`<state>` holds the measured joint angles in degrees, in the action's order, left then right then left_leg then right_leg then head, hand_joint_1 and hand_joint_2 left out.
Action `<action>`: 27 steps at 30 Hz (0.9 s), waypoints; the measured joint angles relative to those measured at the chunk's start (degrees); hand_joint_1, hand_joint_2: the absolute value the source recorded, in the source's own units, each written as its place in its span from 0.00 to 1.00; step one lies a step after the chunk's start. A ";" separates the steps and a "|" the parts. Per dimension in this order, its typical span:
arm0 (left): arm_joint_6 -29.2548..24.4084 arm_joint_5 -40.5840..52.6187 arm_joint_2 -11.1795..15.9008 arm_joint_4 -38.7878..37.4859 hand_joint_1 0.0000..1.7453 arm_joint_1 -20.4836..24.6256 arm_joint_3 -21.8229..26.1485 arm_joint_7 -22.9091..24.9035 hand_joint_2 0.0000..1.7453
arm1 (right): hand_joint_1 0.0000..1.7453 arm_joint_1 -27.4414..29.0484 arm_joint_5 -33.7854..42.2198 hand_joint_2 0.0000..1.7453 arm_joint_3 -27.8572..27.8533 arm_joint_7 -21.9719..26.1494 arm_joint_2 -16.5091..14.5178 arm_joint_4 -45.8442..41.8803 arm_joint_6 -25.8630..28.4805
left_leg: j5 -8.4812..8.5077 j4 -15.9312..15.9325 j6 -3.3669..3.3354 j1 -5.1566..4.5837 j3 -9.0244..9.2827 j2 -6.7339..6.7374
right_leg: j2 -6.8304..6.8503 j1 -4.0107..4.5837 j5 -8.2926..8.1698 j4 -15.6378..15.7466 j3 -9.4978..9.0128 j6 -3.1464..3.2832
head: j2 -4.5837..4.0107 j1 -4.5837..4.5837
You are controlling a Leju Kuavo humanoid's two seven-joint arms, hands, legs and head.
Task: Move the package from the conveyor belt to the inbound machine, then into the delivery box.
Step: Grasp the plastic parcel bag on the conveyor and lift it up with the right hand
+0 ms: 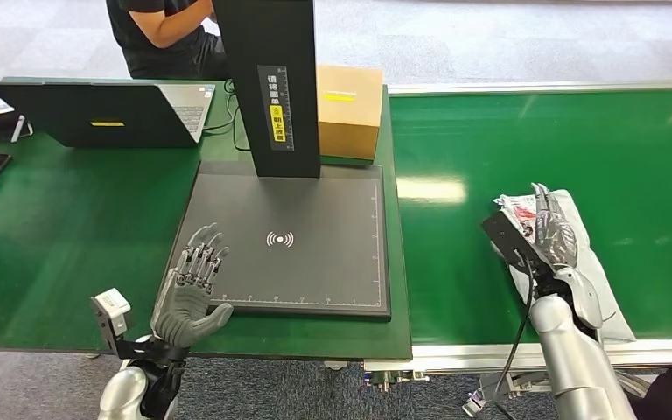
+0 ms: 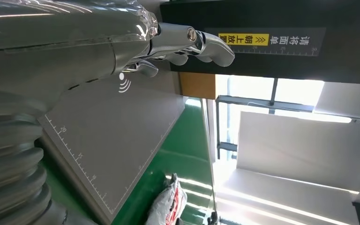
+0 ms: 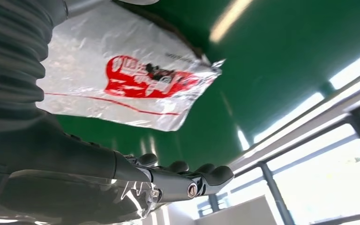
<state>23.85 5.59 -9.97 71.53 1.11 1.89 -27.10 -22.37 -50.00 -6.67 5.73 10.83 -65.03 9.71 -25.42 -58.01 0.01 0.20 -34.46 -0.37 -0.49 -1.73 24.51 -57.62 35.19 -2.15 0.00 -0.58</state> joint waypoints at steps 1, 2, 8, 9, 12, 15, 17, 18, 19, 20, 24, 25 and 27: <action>0.01 0.02 0.00 0.05 0.00 -0.01 0.01 0.03 1.00 | 0.00 -0.22 -0.26 1.00 -0.39 -1.07 0.35 0.87 0.28 | 0.00 0.00 0.00 0.00 0.01 -0.01 | 0.01 0.00 0.00 0.00 0.00 0.00 | 0.00 -0.01; 0.01 0.03 0.00 0.07 0.00 0.00 0.01 0.04 1.00 | 0.00 -0.42 -0.36 1.00 -0.95 -2.26 0.70 1.88 0.56 | 0.00 0.00 0.00 0.00 0.01 -0.02 | 0.03 0.00 0.00 0.01 0.01 -0.01 | 0.00 -0.01; -0.26 0.07 0.00 0.08 0.00 0.03 0.02 0.49 1.00 | 0.00 -0.12 0.38 1.00 -5.81 -7.57 2.02 7.80 1.24 | 0.00 0.02 -0.01 0.00 0.00 -0.05 | 0.07 0.01 0.01 0.01 0.01 -0.01 | 0.00 0.00; -0.27 0.07 0.00 0.08 0.00 0.04 0.02 0.62 1.00 | 0.00 0.20 0.33 1.00 -6.38 -8.12 2.08 8.41 1.03 | 0.00 0.01 -0.01 0.00 0.00 -0.04 | 0.06 0.01 0.01 0.01 0.01 -0.01 | 0.00 0.00; -0.18 0.17 0.00 0.08 0.00 0.10 -0.01 1.04 1.00 | 0.00 1.60 -0.62 1.00 -7.57 -11.06 2.09 9.53 -1.59 | 0.00 0.02 -0.01 0.01 0.00 -0.05 | 0.08 0.01 0.02 0.01 0.00 -0.01 | 0.00 0.00; 0.09 0.41 0.00 0.08 0.00 0.24 -0.15 1.24 1.00 | 0.00 3.98 -2.37 1.00 -7.91 -14.60 1.79 9.79 -5.75 | 0.00 0.03 -0.01 0.01 -0.01 -0.06 | 0.09 0.01 0.04 0.01 0.00 -0.02 | 0.00 0.00; 0.19 0.42 0.00 0.08 0.00 0.35 -0.23 1.25 1.00 | 0.00 5.25 -2.94 1.00 -7.92 -15.46 1.43 9.82 -6.79 | 0.00 0.04 -0.01 0.01 0.00 -0.05 | 0.08 0.01 0.04 0.01 0.00 -0.02 | 0.00 -0.01; 0.21 0.43 0.00 0.08 0.00 0.40 -0.25 1.25 1.00 | 0.00 5.57 -3.07 1.00 -7.94 -15.61 1.30 9.82 -6.94 | -0.01 0.03 -0.01 0.01 0.01 -0.04 | 0.07 0.01 0.04 0.01 0.00 -0.02 | 0.00 0.00; 0.21 0.43 0.00 0.08 0.00 0.44 -0.25 1.25 1.00 | 0.00 5.74 -3.20 1.00 -7.96 -15.76 1.21 9.82 -7.10 | 0.00 0.03 -0.02 0.01 0.02 -0.04 | 0.07 0.01 0.04 0.01 -0.01 -0.02 | 0.00 0.00; 0.22 0.43 0.00 0.08 0.00 0.46 -0.25 1.25 1.00 | 0.00 5.84 -3.34 1.00 -7.97 -15.95 1.15 9.82 -7.40 | 0.00 0.03 -0.02 0.01 0.03 -0.04 | 0.08 0.01 0.05 0.01 -0.02 -0.02 | 0.00 0.00; 0.25 0.43 0.00 0.08 0.00 0.48 -0.25 1.30 1.00 | 0.00 6.13 -4.15 1.00 -7.98 -17.32 0.90 9.72 -9.68 | 0.00 0.02 -0.02 0.01 0.06 -0.05 | 0.09 0.01 0.05 0.02 -0.07 -0.03 | 0.00 -0.01; 0.27 0.43 0.00 0.08 0.00 0.47 -0.25 1.35 1.00 | 0.00 6.28 -4.44 1.00 -7.98 -17.82 0.83 9.62 -10.33 | 0.00 0.01 -0.02 0.01 0.08 -0.05 | 0.09 0.01 0.05 0.02 -0.10 -0.04 | 0.00 -0.01; 0.31 0.42 0.01 0.08 0.00 0.45 -0.25 1.55 1.00 | 0.37 6.69 -4.89 1.00 -7.97 -18.69 0.69 9.43 -11.62 | 0.00 0.01 -0.03 0.01 0.12 -0.07 | 0.11 0.02 0.07 0.03 -0.16 -0.06 | 0.00 -0.01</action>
<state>24.15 6.01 -9.96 71.60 1.56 1.64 -25.55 -15.68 -54.89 -14.64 -12.96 11.52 -55.60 -1.91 -25.42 -58.00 -0.02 0.21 -34.34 -0.43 -0.38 -1.72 24.58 -57.58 35.03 -2.21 0.00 -0.59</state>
